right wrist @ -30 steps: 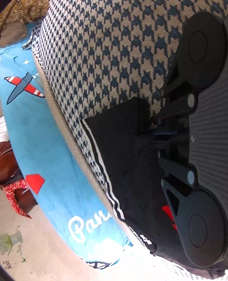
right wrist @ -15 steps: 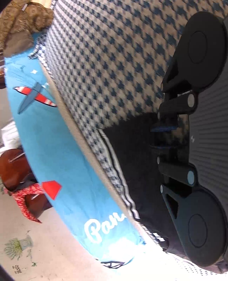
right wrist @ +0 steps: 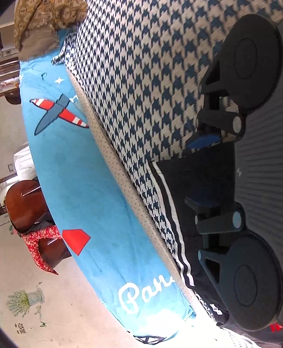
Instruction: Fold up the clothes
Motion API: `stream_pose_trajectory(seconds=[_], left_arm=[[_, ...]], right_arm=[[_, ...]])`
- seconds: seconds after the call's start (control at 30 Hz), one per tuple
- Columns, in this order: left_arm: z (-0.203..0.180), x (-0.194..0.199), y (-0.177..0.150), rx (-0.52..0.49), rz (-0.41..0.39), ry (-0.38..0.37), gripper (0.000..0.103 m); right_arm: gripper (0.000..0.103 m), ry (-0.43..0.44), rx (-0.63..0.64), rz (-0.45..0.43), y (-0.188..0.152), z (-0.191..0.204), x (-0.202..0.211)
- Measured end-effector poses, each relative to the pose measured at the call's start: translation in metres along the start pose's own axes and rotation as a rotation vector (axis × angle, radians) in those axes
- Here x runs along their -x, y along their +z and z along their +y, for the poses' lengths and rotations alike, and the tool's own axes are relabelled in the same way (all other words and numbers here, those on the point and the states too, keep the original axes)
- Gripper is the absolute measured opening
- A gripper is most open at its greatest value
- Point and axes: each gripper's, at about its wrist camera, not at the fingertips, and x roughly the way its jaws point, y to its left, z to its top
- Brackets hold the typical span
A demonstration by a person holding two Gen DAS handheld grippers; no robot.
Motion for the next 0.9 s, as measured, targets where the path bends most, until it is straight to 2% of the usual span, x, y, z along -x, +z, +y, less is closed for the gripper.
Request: stream_pose_trajectory(seconds=[0.2, 0.23, 0.3, 0.37, 0.47, 0.6, 0.73, 0.9], left_arm=[[-0.001, -0.001, 0.000, 0.001, -0.002, -0.002, 0.103], [-0.001, -0.001, 0.000, 0.001, -0.001, -0.001, 0.103], [-0.001, -0.001, 0.000, 0.001, -0.001, -0.002, 0.103], [-0.001, -0.001, 0.000, 0.001, -0.001, -0.004, 0.103], [-0.001, -0.001, 0.000, -0.001, -0.001, -0.004, 0.103], [-0.001, -0.002, 0.001, -0.001, 0.000, -0.005, 0.103], [0.000, -0.002, 0.001, -0.005, 0.000, -0.005, 0.103], [0.000, -0.003, 0.002, -0.003, 0.004, -0.007, 0.103]], right_arm=[[0.055, -0.024, 0.065, 0.016, -0.002, 0.013, -0.021], [0.052, -0.029, 0.083, 0.015, -0.002, 0.016, -0.024], [0.041, -0.020, 0.108, 0.011, -0.004, 0.020, -0.027], [0.020, -0.016, 0.129, 0.007, -0.005, 0.023, -0.030], [0.013, 0.018, 0.130, 0.002, -0.005, 0.024, -0.034], [0.011, -0.050, 0.185, -0.060, -0.007, 0.035, -0.034], [0.010, -0.093, 0.172, -0.144, 0.003, 0.038, -0.030], [0.009, -0.169, 0.103, -0.141, 0.007, 0.031, -0.042]])
